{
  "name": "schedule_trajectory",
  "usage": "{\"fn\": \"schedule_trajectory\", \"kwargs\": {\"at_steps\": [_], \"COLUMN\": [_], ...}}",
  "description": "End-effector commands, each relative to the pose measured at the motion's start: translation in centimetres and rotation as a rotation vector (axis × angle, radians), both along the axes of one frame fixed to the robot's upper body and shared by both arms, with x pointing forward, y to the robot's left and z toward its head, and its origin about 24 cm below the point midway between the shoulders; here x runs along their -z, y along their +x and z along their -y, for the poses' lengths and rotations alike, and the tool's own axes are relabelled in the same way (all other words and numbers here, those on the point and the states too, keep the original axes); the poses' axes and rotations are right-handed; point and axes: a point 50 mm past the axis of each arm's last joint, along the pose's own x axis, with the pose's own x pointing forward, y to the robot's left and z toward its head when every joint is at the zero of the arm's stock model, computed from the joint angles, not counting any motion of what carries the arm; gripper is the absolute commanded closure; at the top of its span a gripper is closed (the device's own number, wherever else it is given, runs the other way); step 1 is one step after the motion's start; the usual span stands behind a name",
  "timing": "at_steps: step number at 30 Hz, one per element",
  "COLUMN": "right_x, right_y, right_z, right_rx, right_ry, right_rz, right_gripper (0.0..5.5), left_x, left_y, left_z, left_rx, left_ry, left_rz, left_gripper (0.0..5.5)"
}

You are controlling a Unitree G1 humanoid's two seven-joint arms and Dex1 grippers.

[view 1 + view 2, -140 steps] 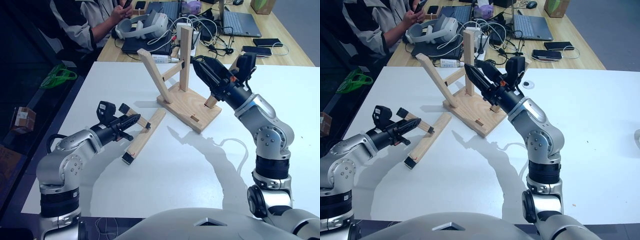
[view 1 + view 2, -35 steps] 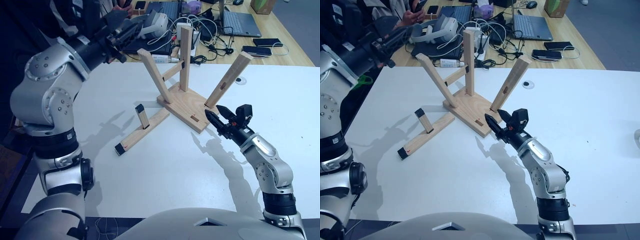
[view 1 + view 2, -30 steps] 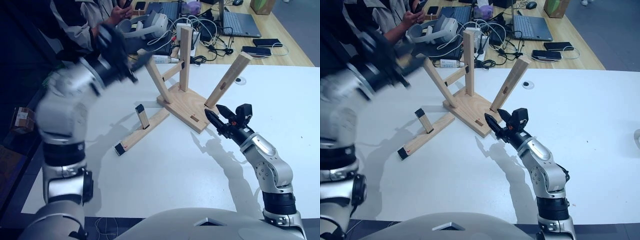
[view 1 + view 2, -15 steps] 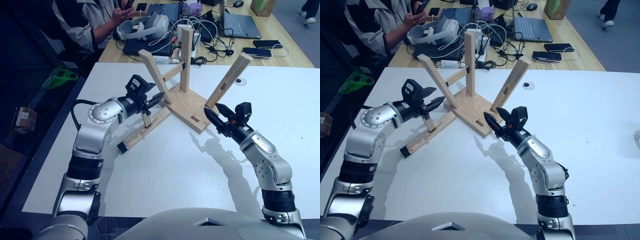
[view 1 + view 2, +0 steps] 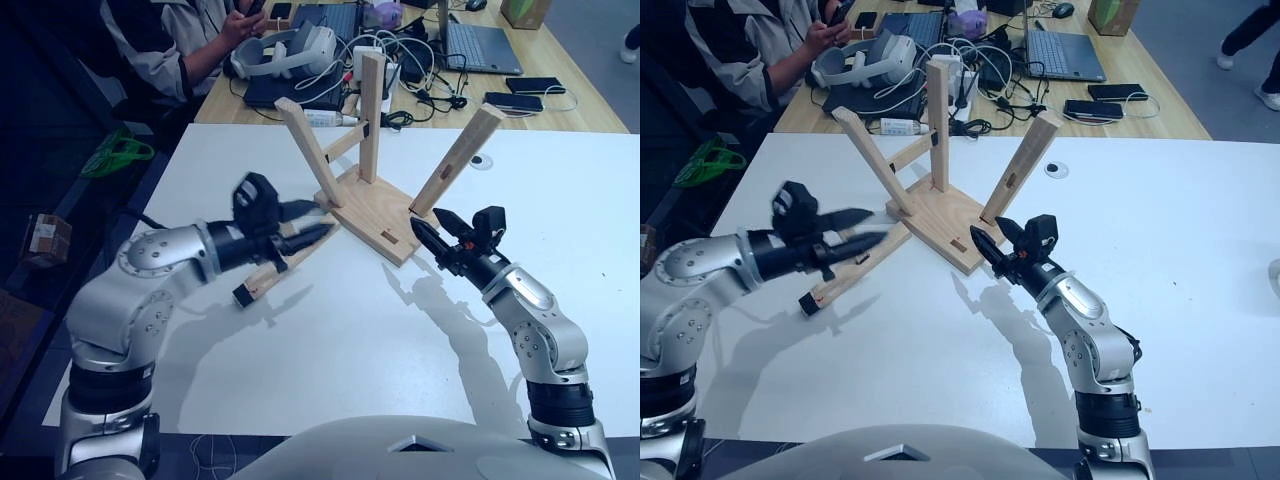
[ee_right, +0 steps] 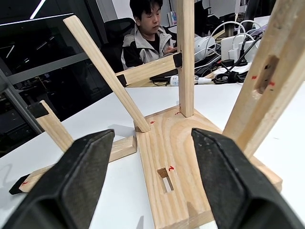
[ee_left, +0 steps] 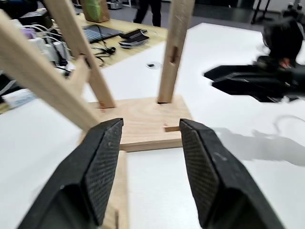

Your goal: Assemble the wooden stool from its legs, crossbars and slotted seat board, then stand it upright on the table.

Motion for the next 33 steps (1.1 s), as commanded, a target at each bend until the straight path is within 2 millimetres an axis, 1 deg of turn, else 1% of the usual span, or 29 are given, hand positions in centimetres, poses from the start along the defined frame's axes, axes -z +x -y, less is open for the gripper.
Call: {"fn": "schedule_trajectory", "kwargs": {"at_steps": [1, 2, 3, 4, 5, 7, 8, 10, 13, 15, 18, 21, 23, 26, 29, 31, 33], "right_x": [-0.1, -0.1, -0.1, -0.2, -0.2, -0.3, -0.3, -0.3, -0.3, -0.3, -0.3, -0.2, -0.2, -0.2, -0.1, -0.1, -0.1], "right_y": [0.0, 0.0, 0.0, 0.1, 0.1, 0.2, 0.2, 0.3, 0.3, 0.3, 0.4, 0.4, 0.4, 0.4, 0.4, 0.5, 0.6], "right_z": [0.3, 0.3, 0.3, 0.3, 0.3, 0.2, 0.2, 0.2, 0.3, 0.5, 0.6, 0.6, 0.6, 0.5, 0.5, 0.3, 0.0], "right_rx": [0.008, 0.006, 0.006, 0.005, 0.002, -0.004, -0.006, -0.006, -0.004, 0.0, 0.004, 0.004, 0.004, 0.003, 0.007, 0.005, 0.002], "right_ry": [-0.01, -0.01, -0.01, -0.011, -0.011, -0.012, -0.013, -0.015, -0.019, -0.021, -0.021, -0.02, -0.02, -0.02, -0.019, -0.016, -0.014], "right_rz": [-0.004, -0.004, -0.003, -0.003, -0.001, 0.0, 0.001, 0.002, 0.002, 0.003, 0.004, 0.005, 0.004, 0.003, 0.003, 0.003, 0.003], "right_gripper": [2.5, 2.5, 2.5, 2.5, 2.5, 2.5, 2.5, 2.5, 2.5, 2.5, 2.5, 2.5, 2.5, 2.5, 2.5, 2.5, 2.5], "left_x": [-2.2, -2.1, -1.4, -0.5, 1.2, 3.8, 4.8, 5.6, 5.3, 4.9, 5.3, 6.3, 6.4, 5.8, 5.1, 5.1, 5.7], "left_y": [1.5, 2.0, 2.7, 3.2, 3.7, 3.9, 3.8, 3.5, 2.7, 1.9, 0.5, -0.1, -0.2, 0.6, 2.5, 3.8, 4.7], "left_z": [-3.0, -3.4, -3.7, -3.9, -3.6, -2.8, -2.3, -1.3, 0.5, 2.0, 4.3, 5.3, 5.7, 4.9, 4.1, 4.6, 5.2], "left_rx": [-0.211, -0.262, -0.324, -0.378, -0.423, -0.437, -0.428, -0.388, -0.286, -0.198, -0.085, -0.06, -0.049, -0.098, -0.156, -0.114, -0.038], "left_ry": [-0.152, -0.177, -0.169, -0.15, -0.098, 0.004, 0.047, 0.078, 0.073, 0.077, 0.08, 0.093, 0.106, 0.124, 0.142, 0.191, 0.253], "left_rz": [0.099, 0.101, 0.083, 0.057, 0.005, -0.065, -0.091, -0.109, -0.107, -0.108, -0.137, -0.181, -0.185, -0.157, -0.141, -0.158, -0.21], "left_gripper": [3.33, 3.33, 3.33, 3.33, 3.33, 3.33, 3.33, 3.33, 3.33, 3.33, 3.33, 3.33, 3.33, 3.33, 3.33, 3.33, 3.33]}}
